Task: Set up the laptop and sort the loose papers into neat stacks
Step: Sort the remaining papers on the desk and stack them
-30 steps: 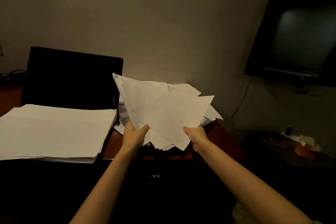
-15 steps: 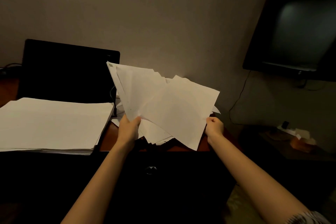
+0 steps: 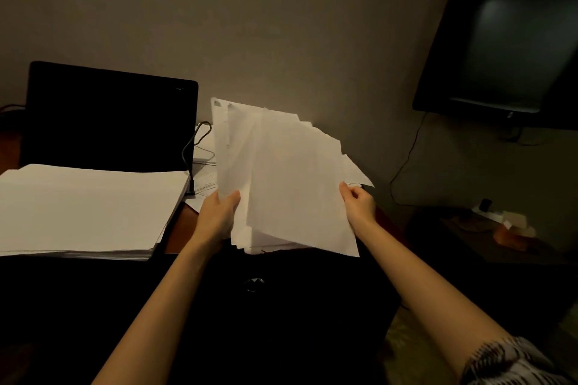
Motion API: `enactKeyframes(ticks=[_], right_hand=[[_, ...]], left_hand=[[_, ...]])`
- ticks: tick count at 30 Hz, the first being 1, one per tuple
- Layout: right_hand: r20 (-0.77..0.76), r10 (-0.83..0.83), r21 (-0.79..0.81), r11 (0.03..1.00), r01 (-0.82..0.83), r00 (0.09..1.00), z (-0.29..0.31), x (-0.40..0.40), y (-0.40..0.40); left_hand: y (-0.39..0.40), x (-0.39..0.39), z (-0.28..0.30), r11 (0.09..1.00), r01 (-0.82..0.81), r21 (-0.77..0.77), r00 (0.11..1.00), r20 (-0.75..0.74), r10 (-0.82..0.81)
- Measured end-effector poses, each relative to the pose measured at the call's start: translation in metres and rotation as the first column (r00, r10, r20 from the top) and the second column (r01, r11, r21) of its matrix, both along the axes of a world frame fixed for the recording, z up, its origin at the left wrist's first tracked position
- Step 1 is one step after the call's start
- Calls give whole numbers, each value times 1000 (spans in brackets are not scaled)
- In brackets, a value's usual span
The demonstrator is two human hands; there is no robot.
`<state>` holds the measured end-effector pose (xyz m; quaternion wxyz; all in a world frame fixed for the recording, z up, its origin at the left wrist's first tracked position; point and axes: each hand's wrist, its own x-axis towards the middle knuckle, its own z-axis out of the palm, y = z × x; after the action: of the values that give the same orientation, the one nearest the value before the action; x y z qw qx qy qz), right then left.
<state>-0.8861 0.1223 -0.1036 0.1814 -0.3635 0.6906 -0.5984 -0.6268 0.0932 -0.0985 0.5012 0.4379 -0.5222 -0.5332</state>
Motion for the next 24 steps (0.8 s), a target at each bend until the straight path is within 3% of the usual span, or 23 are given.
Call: enactKeyframes(ticks=[5,8,12,16,20,24], right_hand=[[250,296,-99,955,-280,922,4,12,2],[305,359,-144,933,-330,882,9,13,-1],[64,254,-183,954,-239,965,27,9,-1],[-88,145,-321,932,-166,986,55,10,-2],[-136,44,-433,896,-99,990,68,18,-5],[-138,51,-434,895,-107,989,61,28,5]], left_hand=[[5,-1,0,995,92,-46,995,33,-90],[6,-4,3,990,129,-61,991,36,-127],[3,-9,8,976,116,-186,993,51,-109],[-9,-11,23,908,127,-398,991,99,-95],[-17,-24,50,844,4,-536,993,103,60],[-14,-31,59,808,-80,-584,988,63,143]])
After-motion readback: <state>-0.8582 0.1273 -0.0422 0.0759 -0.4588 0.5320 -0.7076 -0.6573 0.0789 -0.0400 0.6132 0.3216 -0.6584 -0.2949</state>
